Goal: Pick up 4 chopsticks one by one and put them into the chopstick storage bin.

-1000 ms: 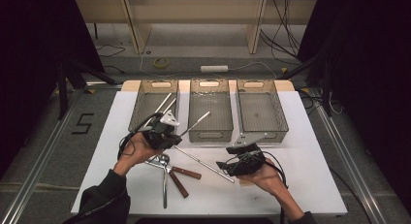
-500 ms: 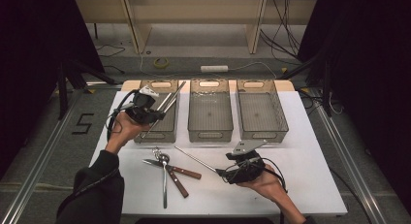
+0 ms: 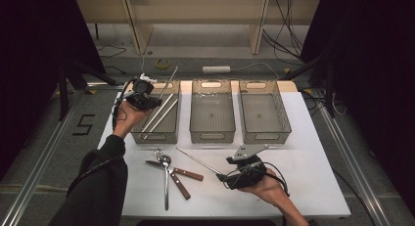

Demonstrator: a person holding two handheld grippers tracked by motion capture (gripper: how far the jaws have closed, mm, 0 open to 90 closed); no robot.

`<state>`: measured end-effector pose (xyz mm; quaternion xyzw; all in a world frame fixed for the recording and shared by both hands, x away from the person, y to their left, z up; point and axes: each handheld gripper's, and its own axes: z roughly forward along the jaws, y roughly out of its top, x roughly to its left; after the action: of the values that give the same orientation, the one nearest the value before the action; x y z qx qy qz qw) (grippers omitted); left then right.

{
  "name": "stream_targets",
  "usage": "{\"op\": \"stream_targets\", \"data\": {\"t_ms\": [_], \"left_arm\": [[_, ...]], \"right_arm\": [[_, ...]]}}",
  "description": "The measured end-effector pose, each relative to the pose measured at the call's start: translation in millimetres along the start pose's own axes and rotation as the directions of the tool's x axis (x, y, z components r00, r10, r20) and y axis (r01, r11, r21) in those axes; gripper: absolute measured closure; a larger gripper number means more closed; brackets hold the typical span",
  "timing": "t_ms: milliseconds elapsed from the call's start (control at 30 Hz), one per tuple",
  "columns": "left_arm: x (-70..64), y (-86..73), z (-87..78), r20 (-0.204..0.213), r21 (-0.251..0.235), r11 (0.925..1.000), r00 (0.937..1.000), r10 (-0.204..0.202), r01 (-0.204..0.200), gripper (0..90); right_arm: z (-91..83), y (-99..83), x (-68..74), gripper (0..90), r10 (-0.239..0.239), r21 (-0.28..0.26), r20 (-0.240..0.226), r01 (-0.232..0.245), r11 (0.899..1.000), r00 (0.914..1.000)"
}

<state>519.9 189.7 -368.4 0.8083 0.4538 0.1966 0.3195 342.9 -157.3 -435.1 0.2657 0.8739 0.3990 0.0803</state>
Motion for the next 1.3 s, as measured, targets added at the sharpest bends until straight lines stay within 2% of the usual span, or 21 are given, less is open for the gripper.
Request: {"op": "stream_targets", "data": {"t_ms": [300,367,433,533,633,867,1200,1300], "left_arm": [[10.5,-9.8,17.8,-0.017,-0.002,0.9993,0.9992,-0.037,0.037,84.9],[10.6,-12.7,20.6,-0.023,0.002,0.9994,0.9991,-0.036,0.036,84.9],[9.3,-16.1,24.4,-0.038,0.017,0.9997,0.9991,-0.017,0.017,84.8],[9.5,-20.5,28.9,-0.037,0.020,0.9994,0.9989,-0.028,0.028,84.8],[8.0,-24.2,31.9,-0.043,0.027,0.9996,0.9991,-0.006,0.007,84.7],[6.0,-30.0,38.7,-0.051,0.040,0.9992,0.9987,-0.002,0.004,84.4],[7.0,-37.6,45.4,-0.068,0.044,0.9976,0.9965,-0.049,0.052,82.2],[6.7,-38.6,45.1,-0.074,0.054,0.9970,0.9959,-0.051,0.055,81.3]], "right_arm": [[1.7,-0.2,0.4,33.6,0.001,0.000,-0.007,-0.001,1.000,1.0000],[2.2,-0.3,0.4,33.6,0.000,0.002,-0.007,0.000,1.000,1.0000],[2.5,-0.2,0.6,33.6,-0.004,0.004,-0.010,0.004,1.000,0.9999],[2.8,0.0,1.2,33.6,-0.001,0.003,-0.008,0.001,1.000,1.0000],[2.7,0.0,1.2,33.6,-0.004,0.004,-0.008,0.004,1.000,1.0000],[3.5,0.2,1.1,33.6,-0.007,0.009,-0.006,0.007,1.000,1.0000],[2.3,0.2,-1.1,33.6,-0.001,0.010,0.000,0.001,1.000,1.0000],[2.0,0.4,-1.3,33.6,-0.001,0.009,-0.001,0.001,1.000,1.0000]]}}
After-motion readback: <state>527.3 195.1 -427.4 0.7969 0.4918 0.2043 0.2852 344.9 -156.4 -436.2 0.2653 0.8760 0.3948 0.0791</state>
